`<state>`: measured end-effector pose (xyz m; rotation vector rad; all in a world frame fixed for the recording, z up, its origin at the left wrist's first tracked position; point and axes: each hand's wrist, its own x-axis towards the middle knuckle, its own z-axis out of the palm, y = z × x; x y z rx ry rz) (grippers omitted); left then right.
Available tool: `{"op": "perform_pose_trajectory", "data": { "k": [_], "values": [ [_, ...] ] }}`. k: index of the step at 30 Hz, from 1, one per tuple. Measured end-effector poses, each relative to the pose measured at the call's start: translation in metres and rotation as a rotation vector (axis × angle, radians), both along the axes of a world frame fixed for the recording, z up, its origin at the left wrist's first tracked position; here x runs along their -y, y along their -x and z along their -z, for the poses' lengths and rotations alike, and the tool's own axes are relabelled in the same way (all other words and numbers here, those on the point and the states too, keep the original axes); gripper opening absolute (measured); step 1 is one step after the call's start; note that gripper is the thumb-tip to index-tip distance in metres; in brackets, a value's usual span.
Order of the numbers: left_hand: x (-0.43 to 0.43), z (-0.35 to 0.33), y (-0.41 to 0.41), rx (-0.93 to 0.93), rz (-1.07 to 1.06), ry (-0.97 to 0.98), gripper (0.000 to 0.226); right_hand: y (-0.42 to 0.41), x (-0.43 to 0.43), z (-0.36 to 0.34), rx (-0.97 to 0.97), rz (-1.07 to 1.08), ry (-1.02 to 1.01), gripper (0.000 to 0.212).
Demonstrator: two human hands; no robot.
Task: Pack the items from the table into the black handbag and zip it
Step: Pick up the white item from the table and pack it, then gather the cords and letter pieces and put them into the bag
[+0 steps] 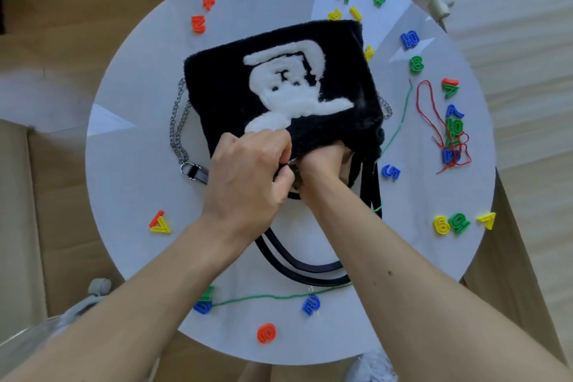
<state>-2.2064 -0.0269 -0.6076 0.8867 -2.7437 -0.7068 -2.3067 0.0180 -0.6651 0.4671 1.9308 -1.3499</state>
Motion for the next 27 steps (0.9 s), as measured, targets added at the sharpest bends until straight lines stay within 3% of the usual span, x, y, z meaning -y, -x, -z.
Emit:
{"op": "perform_pose_trajectory", "data": {
  "k": [3, 8, 9, 13, 16, 19, 22, 24, 27],
  "values": [
    [0.002, 0.008, -0.002, 0.035, -0.006, -0.046, 0.012, 0.003, -0.001, 0.007, -0.127, -0.202, -0.092, 0.023],
    [-0.006, 0.020, -0.018, 0.148, 0.060, -0.110, 0.012, -0.001, -0.038, 0.020, -0.270, -0.382, -0.294, 0.004],
    [-0.010, 0.022, -0.021, 0.137, 0.061, -0.132, 0.013, -0.002, -0.049, 0.018, -0.284, -0.417, -0.305, 0.011],
    [-0.013, 0.030, -0.062, 0.092, -0.127, -0.281, 0.011, -0.030, -0.088, 0.011, -0.292, -0.495, -0.264, 0.035],
    [0.000, 0.050, -0.119, 0.165, -0.290, -0.236, 0.015, -0.075, -0.108, 0.005, -0.285, -0.684, -0.221, 0.029],
    [0.022, 0.073, -0.167, 0.345, -0.388, -0.151, 0.034, -0.125, -0.115, 0.008, -0.324, -1.001, -0.185, 0.016],
    [0.033, 0.092, -0.193, 0.511, -0.350, -0.137, 0.051, -0.167, -0.109, 0.019, -0.455, -1.364, -0.220, 0.057],
    [0.035, 0.103, -0.202, 0.514, -0.332, -0.166, 0.050, -0.190, -0.097, 0.030, -0.575, -1.535, -0.259, 0.079],
    [0.039, 0.104, -0.200, 0.437, -0.301, -0.192, 0.047, -0.211, -0.085, 0.042, -0.684, -1.705, -0.320, 0.087]
  ]
}}
